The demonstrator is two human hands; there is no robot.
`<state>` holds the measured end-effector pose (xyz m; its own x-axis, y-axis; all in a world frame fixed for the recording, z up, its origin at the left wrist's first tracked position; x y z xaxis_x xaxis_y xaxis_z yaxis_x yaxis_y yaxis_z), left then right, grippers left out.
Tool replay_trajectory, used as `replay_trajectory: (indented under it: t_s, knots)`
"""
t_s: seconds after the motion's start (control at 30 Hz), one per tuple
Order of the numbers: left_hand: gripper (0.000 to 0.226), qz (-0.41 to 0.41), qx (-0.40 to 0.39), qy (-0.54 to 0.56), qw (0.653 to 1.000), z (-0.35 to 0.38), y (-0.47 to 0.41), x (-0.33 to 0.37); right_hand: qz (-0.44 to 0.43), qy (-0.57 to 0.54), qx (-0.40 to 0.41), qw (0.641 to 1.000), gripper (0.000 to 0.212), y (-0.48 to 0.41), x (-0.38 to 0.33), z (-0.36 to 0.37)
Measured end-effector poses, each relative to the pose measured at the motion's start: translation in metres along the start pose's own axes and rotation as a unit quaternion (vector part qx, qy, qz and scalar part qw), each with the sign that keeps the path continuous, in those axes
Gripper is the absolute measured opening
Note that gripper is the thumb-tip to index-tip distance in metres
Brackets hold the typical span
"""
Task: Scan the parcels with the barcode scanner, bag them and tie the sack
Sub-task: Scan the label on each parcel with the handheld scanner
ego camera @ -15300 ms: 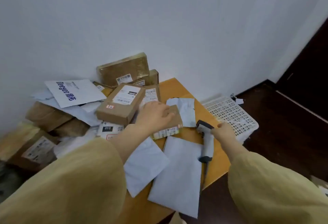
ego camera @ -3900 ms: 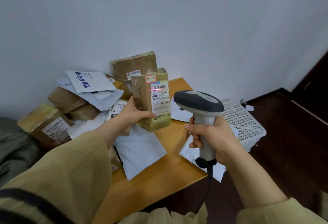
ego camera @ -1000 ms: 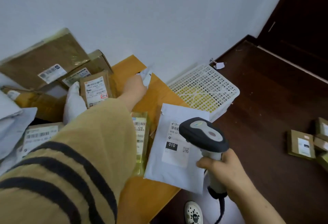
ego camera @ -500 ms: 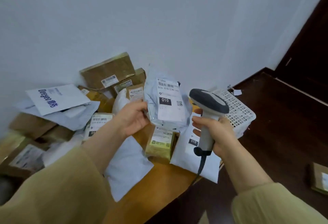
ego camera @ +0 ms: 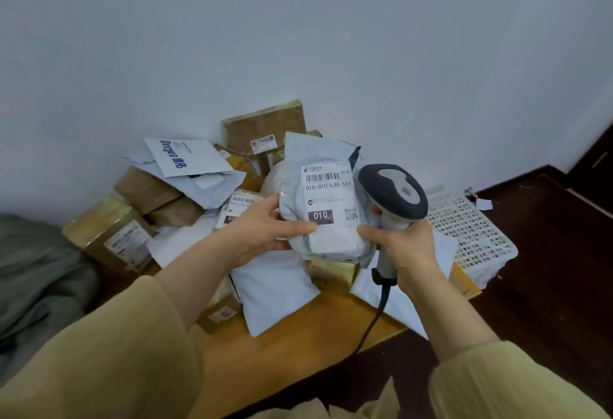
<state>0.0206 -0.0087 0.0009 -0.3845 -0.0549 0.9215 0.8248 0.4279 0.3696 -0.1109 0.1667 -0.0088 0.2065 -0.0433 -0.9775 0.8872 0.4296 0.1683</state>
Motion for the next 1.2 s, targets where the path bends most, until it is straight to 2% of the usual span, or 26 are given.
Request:
replay_trajectory:
  t_s: [0.1,0.23,0.3,0.4,0.53,0.63,0.7,0.8,0.97,1.2]
  knots:
    - [0.058,0.045,0.027,-0.009,0.999,-0.005,0.008,0.001,0.009,-0.016,0.014,1.000,0.030,0.002,0.001,-0.002]
    - [0.066,0.042,0.006,-0.008,0.999,-0.009,0.013,-0.004,0.026,-0.018,0.012,0.999,0.029,0.006,0.005,-0.004]
    - [0.054,0.029,0.010,0.030,0.999,-0.010,0.014,-0.002,0.027,-0.005,0.001,1.000,0.031,0.008,0.006,-0.001]
    - [0.029,0.037,0.073,0.081,0.993,-0.015,0.017,0.012,0.016,0.012,-0.017,1.000,0.031,0.011,0.003,0.004]
    - [0.023,0.076,0.184,0.048,0.979,-0.033,0.014,0.021,-0.027,0.049,-0.040,0.998,0.016,0.023,-0.012,0.010]
    - [0.023,0.092,0.223,0.024,0.970,-0.042,0.011,0.021,-0.021,0.069,-0.074,0.995,0.009,0.037,-0.022,0.012]
    - [0.022,0.094,0.232,0.005,0.968,-0.045,0.007,0.022,0.004,0.067,-0.119,0.991,0.021,0.049,-0.023,0.015]
    - [0.023,0.084,0.241,-0.003,0.967,-0.049,0.001,0.018,0.021,0.070,-0.146,0.987,0.026,0.060,-0.021,0.016]
    - [0.016,0.074,0.245,0.000,0.967,-0.047,-0.006,0.014,0.019,0.077,-0.150,0.986,0.015,0.065,-0.024,0.013]
    - [0.022,0.068,0.253,-0.006,0.965,-0.046,-0.011,0.014,0.014,0.098,-0.148,0.984,0.017,0.065,-0.028,0.008]
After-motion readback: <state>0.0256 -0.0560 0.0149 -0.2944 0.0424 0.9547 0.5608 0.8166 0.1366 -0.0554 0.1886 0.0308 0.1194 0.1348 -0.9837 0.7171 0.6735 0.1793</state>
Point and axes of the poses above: each hand's wrist, its own y-axis away from the middle knuckle, its own z-axis out of the palm, x = y × z, the point moved 9 cm from there along -y, towards the middle knuckle, and after that the axes turned 6 degrees about -y, right-handed, at the moved point
